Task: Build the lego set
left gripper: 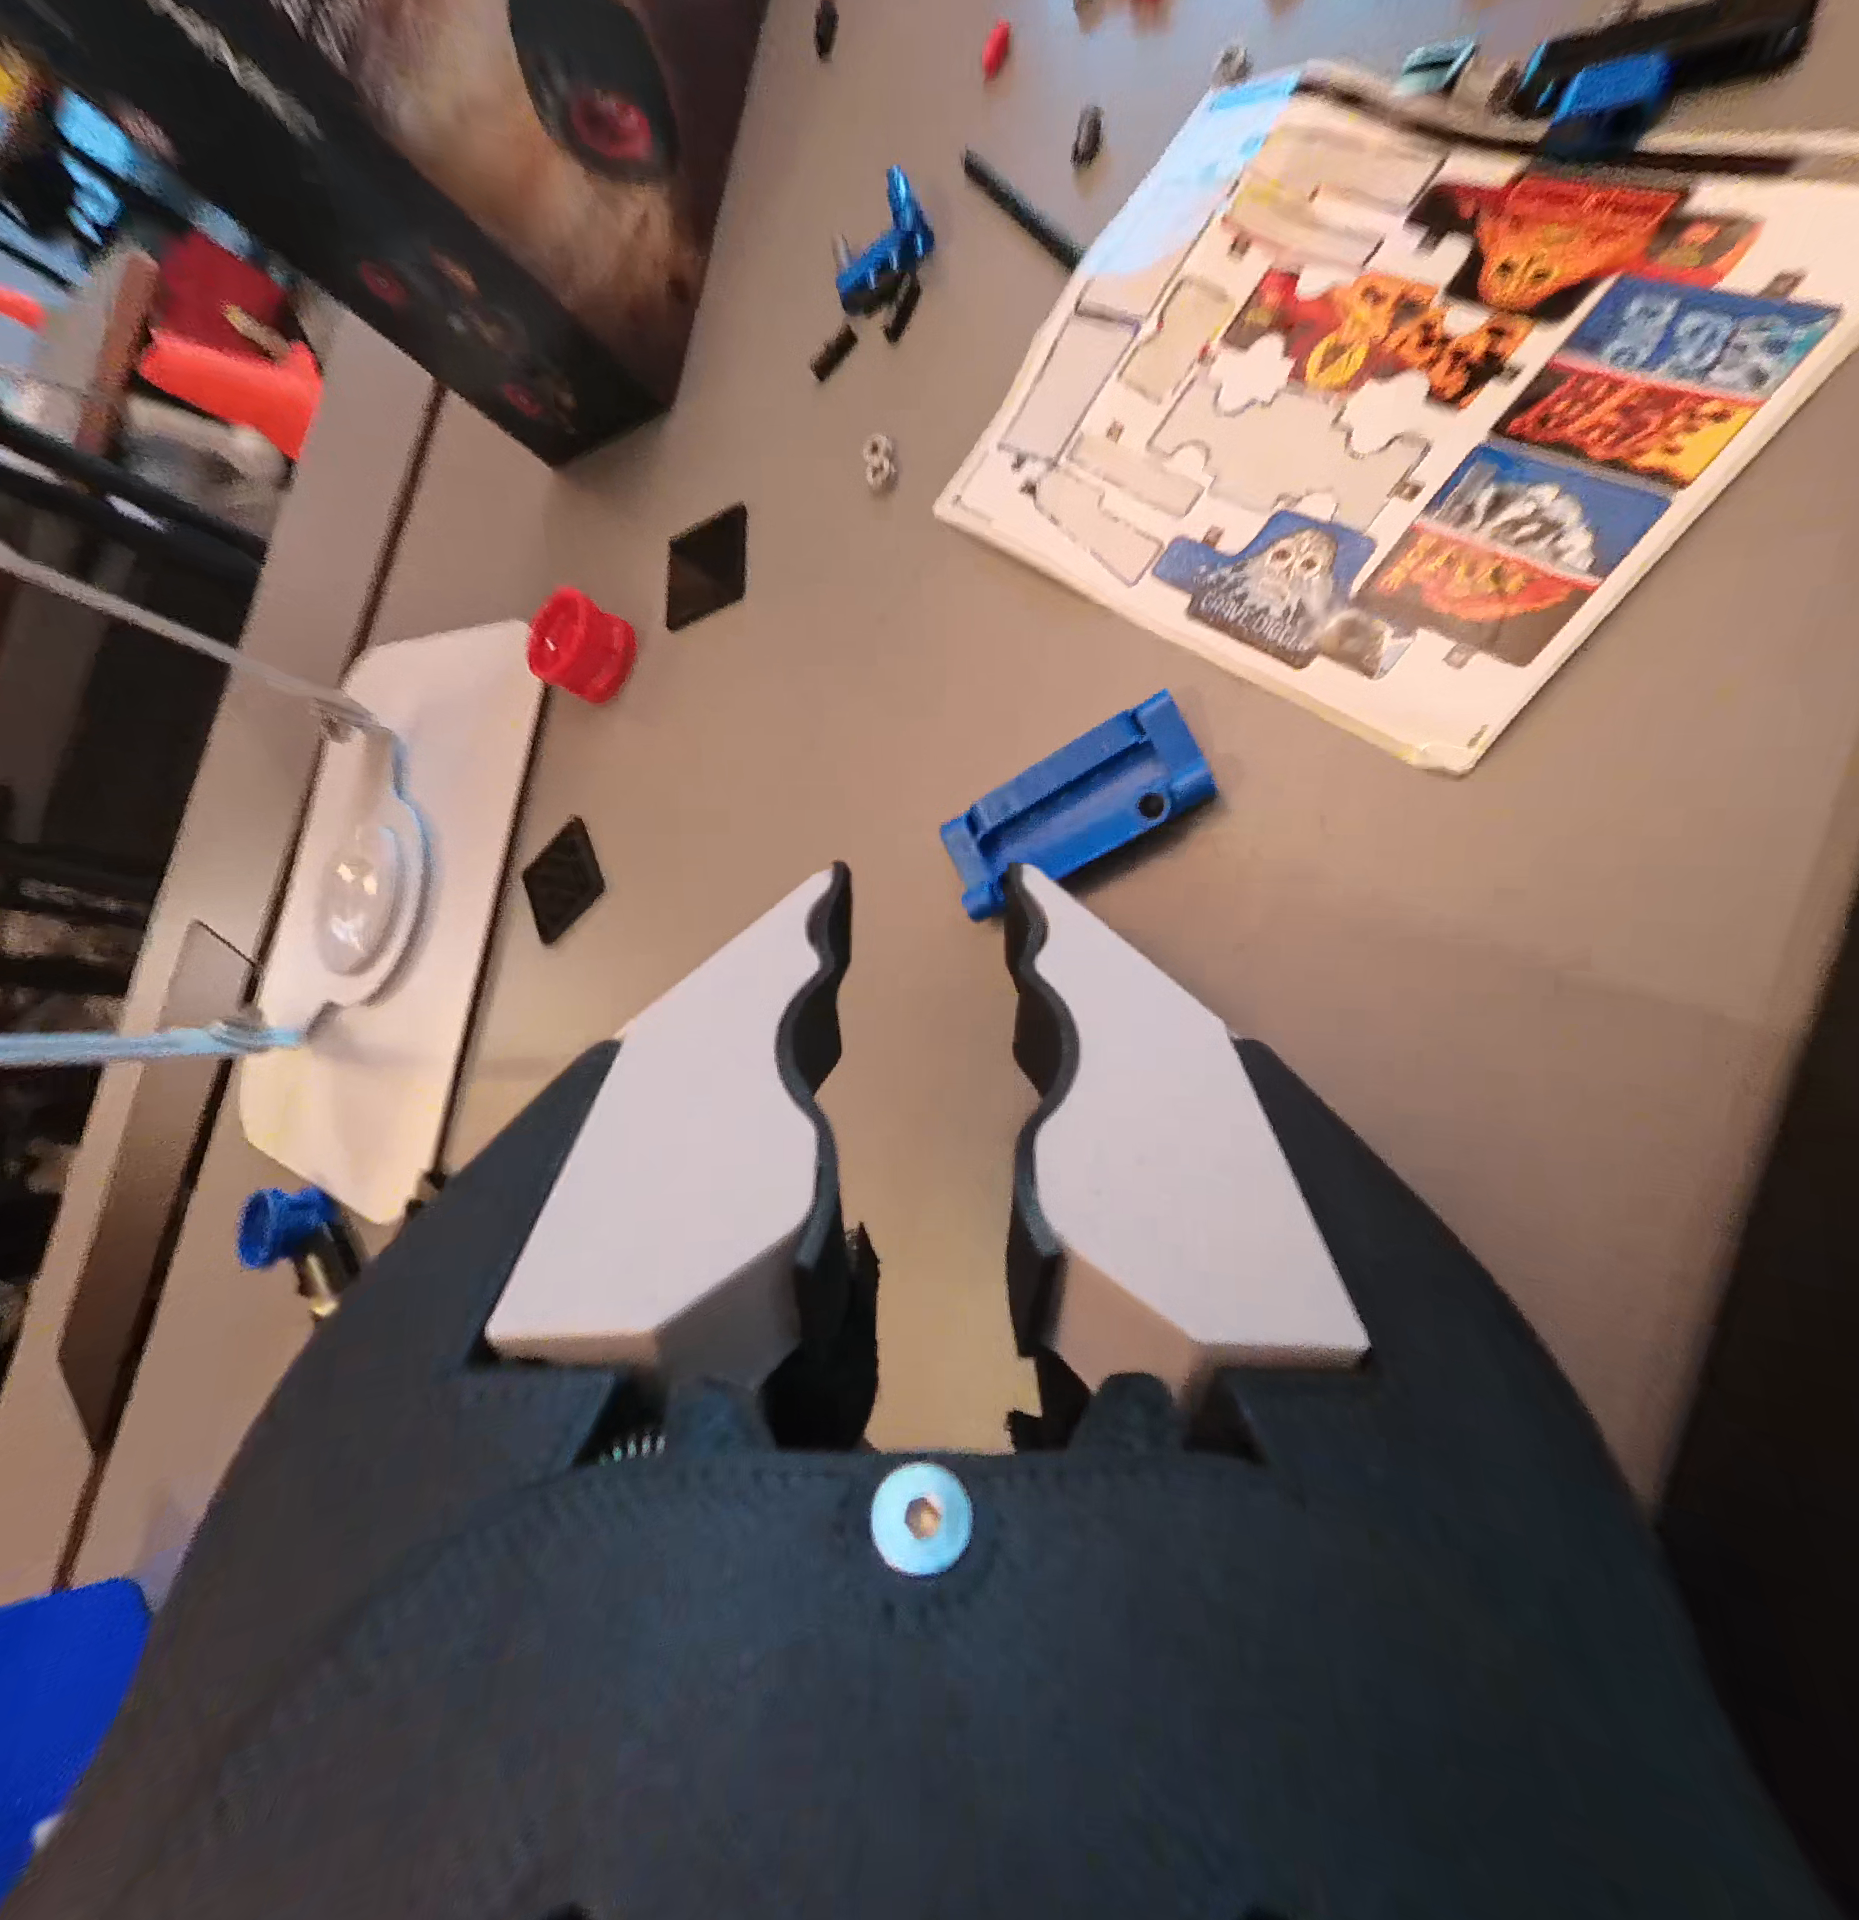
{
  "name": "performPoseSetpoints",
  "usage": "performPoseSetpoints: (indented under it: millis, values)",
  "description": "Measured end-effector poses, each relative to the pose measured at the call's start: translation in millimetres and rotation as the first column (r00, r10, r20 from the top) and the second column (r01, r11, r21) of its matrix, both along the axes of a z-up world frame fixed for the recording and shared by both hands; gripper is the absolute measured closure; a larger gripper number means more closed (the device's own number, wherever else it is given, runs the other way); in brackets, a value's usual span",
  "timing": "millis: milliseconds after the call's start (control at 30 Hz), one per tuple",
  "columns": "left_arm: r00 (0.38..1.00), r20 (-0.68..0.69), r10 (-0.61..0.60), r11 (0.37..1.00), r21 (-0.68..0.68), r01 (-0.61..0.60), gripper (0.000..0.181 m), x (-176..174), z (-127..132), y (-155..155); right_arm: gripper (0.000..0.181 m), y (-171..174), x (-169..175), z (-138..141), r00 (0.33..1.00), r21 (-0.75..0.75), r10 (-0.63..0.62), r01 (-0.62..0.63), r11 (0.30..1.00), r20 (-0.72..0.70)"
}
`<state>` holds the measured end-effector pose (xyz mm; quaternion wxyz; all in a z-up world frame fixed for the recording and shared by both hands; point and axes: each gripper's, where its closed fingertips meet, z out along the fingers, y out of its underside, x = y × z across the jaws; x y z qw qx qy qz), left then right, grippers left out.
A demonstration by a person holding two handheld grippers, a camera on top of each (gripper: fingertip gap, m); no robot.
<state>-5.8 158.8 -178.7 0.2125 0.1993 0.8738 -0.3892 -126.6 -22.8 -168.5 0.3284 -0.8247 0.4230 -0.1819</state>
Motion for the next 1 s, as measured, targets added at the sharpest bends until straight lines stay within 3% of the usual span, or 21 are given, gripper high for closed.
performPoseSetpoints:
  millis: [233,367,733,1000]
  values:
    - [0.974,0.172,-0.147,0.977,-0.129,0.17,0.156,-30.7,26.1,-13.3,0.179,94.6,34.7,25.6,0.983,0.139,0.18,-0.181,0.974,0.015]
    - [0.954,0.246,-0.17,0.958,-0.184,0.219,0.156,-40.4,37.9,-16.8,0.18,129.1,49.9,31.3,0.965,0.203,0.261,-0.255,0.946,-0.003]
    - [0.911,0.35,-0.22,0.936,-0.188,0.299,0.174,-56.9,40.9,-18.3,0.18,166.6,57.9,31.3,0.933,0.298,0.357,-0.331,0.895,-0.036]
    - [0.928,0.33,-0.174,0.926,-0.266,0.268,0.178,-54.3,56.1,-18.3,0.176,169.5,63.6,47.8,0.948,0.423,0.317,-0.301,0.855,0.033]
